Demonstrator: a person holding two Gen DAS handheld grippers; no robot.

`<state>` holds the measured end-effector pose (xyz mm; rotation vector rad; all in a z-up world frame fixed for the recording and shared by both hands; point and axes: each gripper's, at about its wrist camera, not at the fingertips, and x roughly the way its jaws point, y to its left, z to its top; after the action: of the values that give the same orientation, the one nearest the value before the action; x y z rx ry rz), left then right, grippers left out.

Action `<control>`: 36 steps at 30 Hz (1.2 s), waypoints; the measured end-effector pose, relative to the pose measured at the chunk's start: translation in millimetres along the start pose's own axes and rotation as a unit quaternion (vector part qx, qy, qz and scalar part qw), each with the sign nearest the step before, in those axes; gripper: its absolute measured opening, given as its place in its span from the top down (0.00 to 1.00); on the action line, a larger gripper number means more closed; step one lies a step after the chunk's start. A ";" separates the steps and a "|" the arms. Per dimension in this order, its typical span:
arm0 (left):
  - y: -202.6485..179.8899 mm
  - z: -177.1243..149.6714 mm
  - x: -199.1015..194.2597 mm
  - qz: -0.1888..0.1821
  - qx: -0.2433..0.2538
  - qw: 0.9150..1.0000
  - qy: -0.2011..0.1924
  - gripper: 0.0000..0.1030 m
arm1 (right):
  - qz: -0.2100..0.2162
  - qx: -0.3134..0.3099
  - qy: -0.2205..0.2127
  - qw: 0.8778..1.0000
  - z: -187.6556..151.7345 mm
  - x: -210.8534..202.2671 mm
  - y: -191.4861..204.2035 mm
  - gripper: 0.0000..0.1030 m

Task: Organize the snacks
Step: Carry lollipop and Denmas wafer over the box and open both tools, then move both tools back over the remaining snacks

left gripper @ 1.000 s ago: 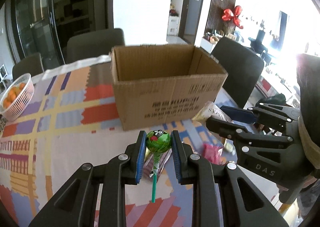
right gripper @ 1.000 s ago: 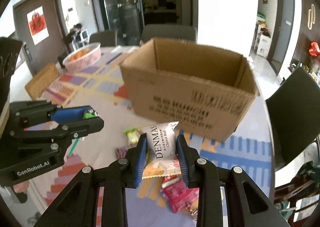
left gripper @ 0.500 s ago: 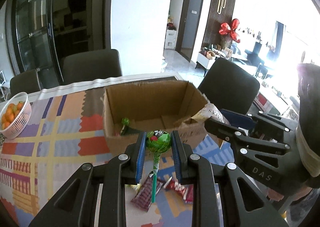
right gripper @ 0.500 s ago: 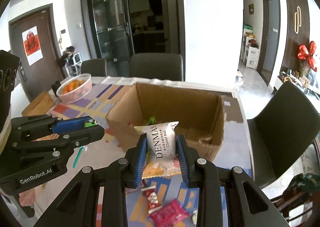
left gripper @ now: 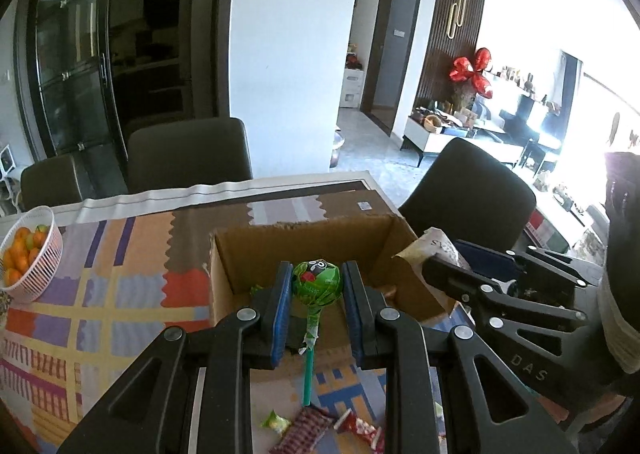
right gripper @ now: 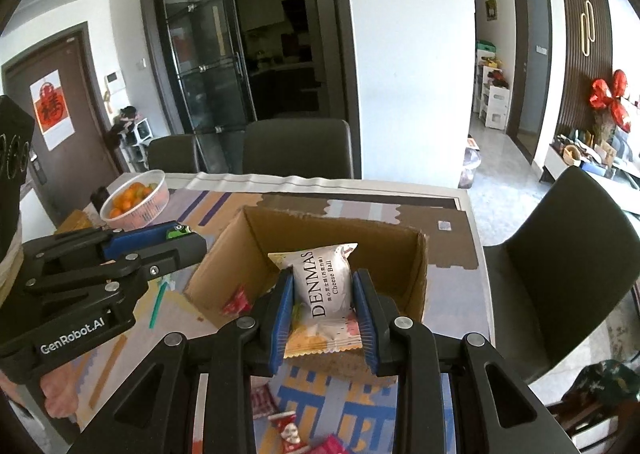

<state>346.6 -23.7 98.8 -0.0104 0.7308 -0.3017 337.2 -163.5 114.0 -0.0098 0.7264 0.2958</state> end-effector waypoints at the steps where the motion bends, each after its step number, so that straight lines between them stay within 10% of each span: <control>1: 0.8 2.3 5.3 0.005 -0.001 1.000 0.002 0.75 | -0.001 0.000 0.001 1.000 2.1 2.8 -0.5 0.70; 10: -1.0 8.8 44.4 0.057 0.018 0.998 0.020 0.73 | -0.013 0.011 0.018 1.000 11.2 29.6 -10.7 0.70; 13: -3.1 7.0 47.7 0.081 0.024 0.996 0.017 0.55 | -0.014 0.011 0.026 0.999 10.8 36.7 -13.5 0.68; 36: -55.2 -70.6 -41.0 0.038 0.055 0.998 -0.013 0.43 | -0.018 -0.011 -0.010 1.000 -61.4 -48.9 -18.2 0.58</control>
<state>256.5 -58.5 79.2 0.1174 0.6871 -0.2686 267.5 -200.6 98.4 -0.0401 0.7020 0.2699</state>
